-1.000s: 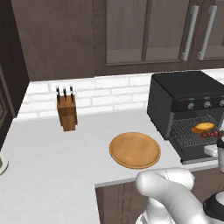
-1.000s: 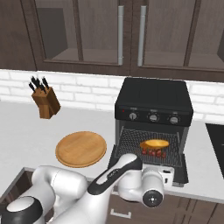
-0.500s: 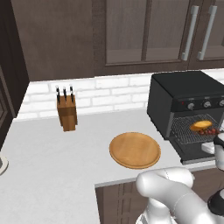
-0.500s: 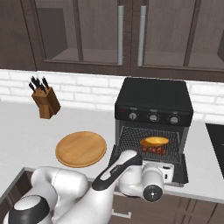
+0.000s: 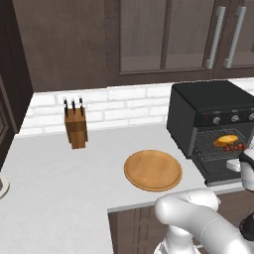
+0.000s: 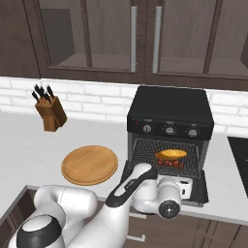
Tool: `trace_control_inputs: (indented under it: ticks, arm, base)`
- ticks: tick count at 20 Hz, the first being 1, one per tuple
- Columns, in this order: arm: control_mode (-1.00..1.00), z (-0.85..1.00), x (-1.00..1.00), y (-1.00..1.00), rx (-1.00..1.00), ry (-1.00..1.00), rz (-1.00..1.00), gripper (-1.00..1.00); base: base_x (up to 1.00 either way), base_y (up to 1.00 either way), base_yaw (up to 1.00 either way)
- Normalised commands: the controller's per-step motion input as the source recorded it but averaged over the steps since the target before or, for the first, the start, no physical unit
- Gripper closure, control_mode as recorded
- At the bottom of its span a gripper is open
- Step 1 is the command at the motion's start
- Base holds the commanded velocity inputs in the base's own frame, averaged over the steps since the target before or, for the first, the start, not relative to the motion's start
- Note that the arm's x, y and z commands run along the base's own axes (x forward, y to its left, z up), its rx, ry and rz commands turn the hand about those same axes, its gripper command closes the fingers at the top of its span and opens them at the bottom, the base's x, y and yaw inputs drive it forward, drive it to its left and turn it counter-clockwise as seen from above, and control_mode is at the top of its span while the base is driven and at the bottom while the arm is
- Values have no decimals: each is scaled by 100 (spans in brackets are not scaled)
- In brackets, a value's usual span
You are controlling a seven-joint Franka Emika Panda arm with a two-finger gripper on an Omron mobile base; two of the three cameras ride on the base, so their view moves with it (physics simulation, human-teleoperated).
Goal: Pick up the kebab skewer and baguette bread, and place them inside the toaster oven. Close the toaster oven door and start by setting the timer.
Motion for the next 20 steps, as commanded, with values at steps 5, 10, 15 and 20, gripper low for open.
trace_control_inputs:
  ticks: [5, 10, 15, 20]
  arm:
    - [-100, 0, 0, 0, 0, 0, 0, -100]
    - [-100, 0, 0, 0, 0, 0, 0, -100]
    - [-100, 0, -3, 0, 0, 0, 0, -100]
    - [-100, 0, 0, 0, 0, 0, 0, -100]
  base:
    - [0, 0, 0]
    - [0, 0, 0]
    - [0, 0, 0]
    - [0, 0, 0]
